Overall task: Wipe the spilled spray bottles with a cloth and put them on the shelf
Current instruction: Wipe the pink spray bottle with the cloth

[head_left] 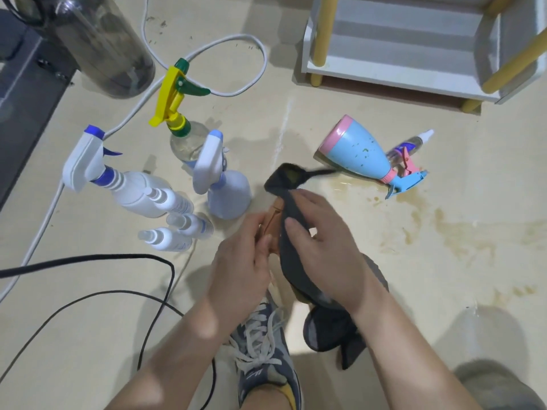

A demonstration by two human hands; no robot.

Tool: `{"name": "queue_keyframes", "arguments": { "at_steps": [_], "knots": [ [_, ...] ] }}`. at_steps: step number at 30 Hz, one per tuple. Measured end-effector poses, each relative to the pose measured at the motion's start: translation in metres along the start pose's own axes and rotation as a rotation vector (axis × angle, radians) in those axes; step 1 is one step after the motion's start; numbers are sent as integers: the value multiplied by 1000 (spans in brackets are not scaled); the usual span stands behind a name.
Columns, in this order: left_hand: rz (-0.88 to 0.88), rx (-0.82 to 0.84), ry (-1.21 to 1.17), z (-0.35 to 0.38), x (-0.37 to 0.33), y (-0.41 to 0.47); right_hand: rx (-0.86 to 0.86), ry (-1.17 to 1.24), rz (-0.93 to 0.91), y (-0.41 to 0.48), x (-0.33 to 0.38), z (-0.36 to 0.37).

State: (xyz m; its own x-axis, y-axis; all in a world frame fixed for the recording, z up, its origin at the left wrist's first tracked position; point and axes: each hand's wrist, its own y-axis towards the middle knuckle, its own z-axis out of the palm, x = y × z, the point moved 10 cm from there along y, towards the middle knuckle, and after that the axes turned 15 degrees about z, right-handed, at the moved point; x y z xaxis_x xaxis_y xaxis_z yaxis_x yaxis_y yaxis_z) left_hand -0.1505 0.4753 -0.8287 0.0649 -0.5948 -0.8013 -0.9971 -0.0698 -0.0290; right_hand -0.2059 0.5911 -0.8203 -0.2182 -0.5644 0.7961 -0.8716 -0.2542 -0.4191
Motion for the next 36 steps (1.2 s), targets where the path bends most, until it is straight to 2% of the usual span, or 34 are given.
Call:
{"name": "queue_keyframes", "arguments": {
  "at_steps": [2, 3, 5, 9, 11, 13, 14, 17, 18, 20, 23, 25, 26, 30, 32, 34, 36],
  "knots": [
    [-9, -19, 4, -3, 2, -4, 182, -127, -37, 4, 3, 15],
    [-18, -23, 2, -4, 4, -6, 215, -215, -45, 7, 1, 15],
    [-38, -31, -17, -5, 10, -10, 207, -414, -56, 13, -4, 9],
    [-114, -45, -113, -4, 22, -8, 74, -714, -166, 21, -2, 10],
    [-169, -46, -171, -1, 29, -8, 39, -857, -107, 28, -12, 7],
    [-204, -56, -204, -1, 34, -11, 46, -903, -36, 29, -23, -5],
    [-206, -57, -203, -1, 35, -12, 63, -838, -29, 28, -26, -9],
    [-172, -23, -188, 2, 28, -11, 69, -417, -163, 13, -5, -10],
    [-162, -17, -187, 4, 27, -10, 80, -372, -181, 10, 0, -1],
    [-189, -43, -212, 3, 30, -13, 77, -422, -201, 4, 4, 21],
    [-263, -100, -262, 0, 41, -20, -28, -554, -248, 0, -11, 24],
    [-300, -128, -268, -2, 45, -22, -87, -602, -151, 5, -35, 11],
    [-312, -135, -274, -3, 46, -22, -101, -554, -94, 5, -47, 3],
    [-317, -138, -279, 0, 42, -14, -348, 6, 139, -6, -52, -39],
    [-332, -152, -295, 1, 38, -12, -308, -95, 195, -13, -39, -15],
    [-309, -141, -252, 0, 30, -13, -265, -238, 133, -25, -22, 21],
    [-266, -114, -160, -6, 23, -13, -243, -203, 119, -34, -16, 41]
  ]
}}
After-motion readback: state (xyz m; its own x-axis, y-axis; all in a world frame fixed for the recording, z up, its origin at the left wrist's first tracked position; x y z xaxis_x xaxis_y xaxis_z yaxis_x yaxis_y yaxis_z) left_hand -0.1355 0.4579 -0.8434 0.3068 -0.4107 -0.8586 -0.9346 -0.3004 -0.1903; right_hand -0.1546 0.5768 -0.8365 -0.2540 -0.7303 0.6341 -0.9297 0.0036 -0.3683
